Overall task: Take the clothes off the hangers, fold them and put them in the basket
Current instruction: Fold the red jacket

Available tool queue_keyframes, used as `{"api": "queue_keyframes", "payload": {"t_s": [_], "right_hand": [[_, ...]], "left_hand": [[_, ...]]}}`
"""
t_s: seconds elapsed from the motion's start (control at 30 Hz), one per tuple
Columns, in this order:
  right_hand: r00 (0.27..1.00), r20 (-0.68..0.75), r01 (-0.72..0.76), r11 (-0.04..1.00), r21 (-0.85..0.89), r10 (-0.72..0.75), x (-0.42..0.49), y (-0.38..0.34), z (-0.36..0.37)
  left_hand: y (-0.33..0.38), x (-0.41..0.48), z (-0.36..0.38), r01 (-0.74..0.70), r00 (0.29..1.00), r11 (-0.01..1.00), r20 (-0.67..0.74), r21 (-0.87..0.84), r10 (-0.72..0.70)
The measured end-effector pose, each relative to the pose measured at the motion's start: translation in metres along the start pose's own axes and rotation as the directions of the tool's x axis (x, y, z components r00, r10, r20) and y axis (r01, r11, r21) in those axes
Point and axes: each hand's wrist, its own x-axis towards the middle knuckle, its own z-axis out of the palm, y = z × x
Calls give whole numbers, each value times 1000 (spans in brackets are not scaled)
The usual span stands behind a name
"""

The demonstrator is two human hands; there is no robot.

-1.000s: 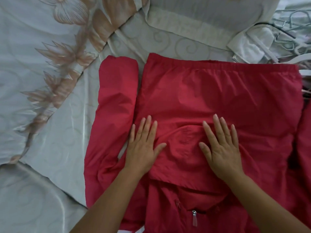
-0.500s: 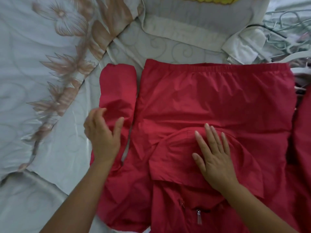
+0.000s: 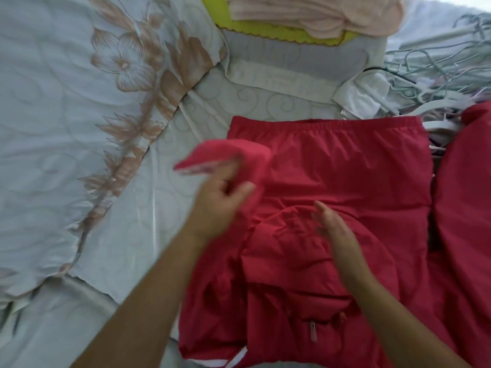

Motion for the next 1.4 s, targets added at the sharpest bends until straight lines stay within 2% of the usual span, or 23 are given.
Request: {"api": "queue_keyframes", "payload": {"t_s": [0.07,0.13,0.2,0.27,0.33,0.4,0.43,0.47,0.53,0.6,0.63,0.67,0.7,0.73,0.8,0.83,0.9,0.97,1.03,1.1,1.2,1.27,1.4], "right_hand": [[974,-4,-204,881,427,227,3,-15,-20],[936,-27,-259,741,619,350,2,-18,-48],[897,-75,-287,704,649,435,-3,-10,-73],[898,-66,-317,742,591,436,-10,2,-87],[929,-124,-265,863,430,348,-16,7,-90],[973,-187,-98,973,208,138,-20,5,-84],[980,-197,16,999,-46,-24,-22,4,-79],[970,-148,126,923,-365,-191,-22,6,-77],[918,102,318,557,-767,-384,-18,18,-70],[863,280,394,213,-894,-421,-14,31,-63],[852,294,395,165,-904,-433,-11,32,-57],[853,258,382,207,-901,-454,-9,29,-53],[859,174,369,346,-863,-482,-6,22,-50],[893,39,323,576,-751,-449,-5,13,-51],[936,-278,135,949,-284,-216,3,-5,-63],[917,-395,60,998,7,-53,6,-13,-72],[878,-412,-63,912,405,244,7,-20,-97],[877,-303,-163,825,542,372,6,-15,-116],[849,-212,-316,787,530,483,8,-4,-123],[830,-203,-351,769,535,520,7,-4,-121],[802,-279,-318,773,549,528,10,-2,-115],[786,-298,-324,771,549,542,13,5,-116],[800,-282,-338,787,516,529,16,-2,-115]], "left_hand": [[19,-21,45,-227,901,963,407,147,150],[16,-47,75,-225,800,958,595,180,76],[-4,-71,78,-91,863,980,505,177,-10],[-37,-92,58,7,973,950,217,312,-78],[-76,-113,30,119,993,863,-58,491,-104],[-101,-132,9,304,951,763,-141,571,-274],[-108,-139,3,385,917,736,-143,557,-372],[-112,-146,-1,470,870,719,-133,512,-474],[-117,-154,1,612,783,717,-130,334,-609],[-115,-159,9,719,695,667,-156,198,-702],[-114,-163,12,738,674,649,-158,185,-722],[-112,-167,15,744,667,643,-142,182,-731],[-110,-171,18,736,676,655,-128,171,-726],[-108,-176,19,729,683,665,-116,159,-721],[-107,-184,20,697,717,704,-140,140,-683],[-110,-189,20,687,727,712,-140,146,-673],[-115,-197,20,691,720,700,-90,180,-688],[-122,-206,19,687,713,687,-34,236,-701],[-127,-211,14,687,714,665,-105,291,-692],[-130,-212,6,717,694,638,-197,282,-693],[-132,-206,-4,731,645,602,-36,321,-764],[-125,-186,-11,763,611,609,68,216,-789],[-109,-109,-14,703,708,712,-113,8,-697]]}}
